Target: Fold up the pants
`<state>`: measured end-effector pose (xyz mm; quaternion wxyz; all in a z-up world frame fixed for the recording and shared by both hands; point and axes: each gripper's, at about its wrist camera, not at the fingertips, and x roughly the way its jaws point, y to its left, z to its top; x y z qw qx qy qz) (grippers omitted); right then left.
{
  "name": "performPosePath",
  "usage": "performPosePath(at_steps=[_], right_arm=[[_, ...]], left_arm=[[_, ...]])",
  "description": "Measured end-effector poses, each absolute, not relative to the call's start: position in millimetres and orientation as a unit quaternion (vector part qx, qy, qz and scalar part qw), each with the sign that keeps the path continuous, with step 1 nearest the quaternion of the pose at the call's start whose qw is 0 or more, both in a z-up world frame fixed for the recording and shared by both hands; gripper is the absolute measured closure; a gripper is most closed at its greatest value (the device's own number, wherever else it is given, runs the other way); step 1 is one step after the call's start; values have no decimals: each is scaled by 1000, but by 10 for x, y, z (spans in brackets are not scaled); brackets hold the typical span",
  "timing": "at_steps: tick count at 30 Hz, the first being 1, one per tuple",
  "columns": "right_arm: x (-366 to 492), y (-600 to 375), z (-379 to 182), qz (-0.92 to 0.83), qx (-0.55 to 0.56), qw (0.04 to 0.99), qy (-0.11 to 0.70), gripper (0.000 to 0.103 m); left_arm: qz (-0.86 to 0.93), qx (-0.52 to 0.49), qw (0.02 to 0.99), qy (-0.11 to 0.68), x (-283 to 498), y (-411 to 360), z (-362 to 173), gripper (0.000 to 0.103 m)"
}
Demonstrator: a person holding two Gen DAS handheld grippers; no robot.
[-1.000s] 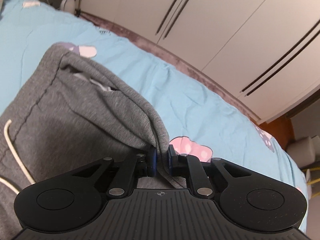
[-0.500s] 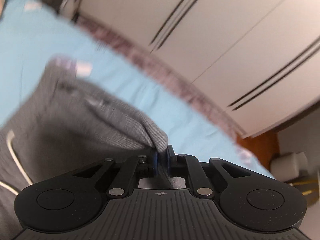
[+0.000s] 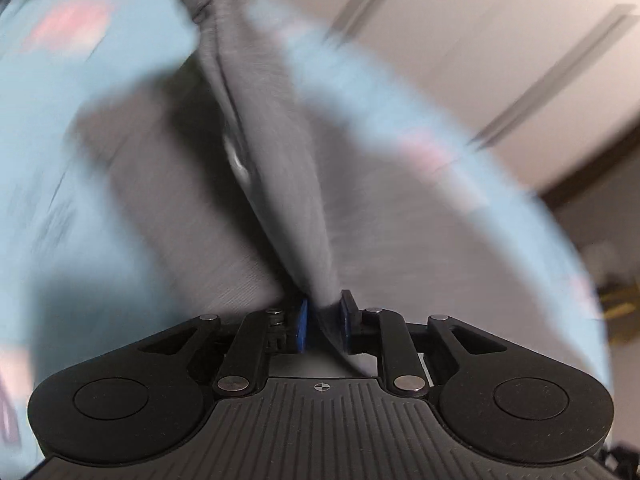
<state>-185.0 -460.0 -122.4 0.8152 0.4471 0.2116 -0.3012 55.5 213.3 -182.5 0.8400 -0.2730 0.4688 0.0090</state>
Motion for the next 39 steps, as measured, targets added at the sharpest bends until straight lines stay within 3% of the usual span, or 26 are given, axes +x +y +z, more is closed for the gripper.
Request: performPosePath(at_steps=[1, 3, 7, 8, 13, 14, 16, 19, 23, 24, 29, 33, 35, 39], right_arm=[[-1857, -4616, -1394, -326, 448, 793, 254, 97], [-1880, -4610, -1548, -330, 453, 786, 260, 97], [-1859, -4584, -1455, -338, 440, 788, 268, 96], [-1865, -4591, -1465, -341, 445, 785, 263, 95], [-1885, -4665, -1601, -336, 496, 766, 232, 92], [-1856, -4669, -1644, -333, 504, 763, 229, 91], [-1879, -4685, -1650, -327, 518, 757, 225, 90], [-1875, -4689, -1655, -315, 535, 755, 211, 73], [-1710, -4610, -1546, -309, 491, 780, 236, 55], [-1686, -4570, -1511, -308, 477, 787, 241, 53], [-1617, -4513, -1499, -316, 443, 800, 254, 55], [-1629, -4501, -1495, -328, 425, 802, 261, 80], [-1664, -4511, -1506, -332, 425, 800, 262, 85], [-1692, -4519, -1526, -329, 431, 800, 257, 86]], left_arm=[[13, -292, 834, 469, 517, 2211, -1963, 83], [4, -376, 816, 439, 410, 2403, -2046, 79], [55, -350, 854, 380, 437, 2595, -1848, 28], [70, -339, 863, 368, 441, 2596, -1805, 26], [65, -376, 847, 371, 635, 2825, -1863, 37], [70, -385, 839, 379, 698, 2853, -1883, 46], [78, -391, 827, 396, 763, 2924, -1942, 53], [81, -399, 816, 410, 777, 3003, -1926, 52], [101, -371, 836, 391, 645, 3042, -1755, 33], [104, -363, 839, 391, 631, 3053, -1733, 33], [58, -384, 827, 406, 611, 3008, -1766, 34], [56, -388, 825, 407, 673, 2898, -1865, 37], [58, -399, 822, 403, 717, 2917, -1897, 40], [65, -408, 823, 390, 774, 3005, -1901, 46]])
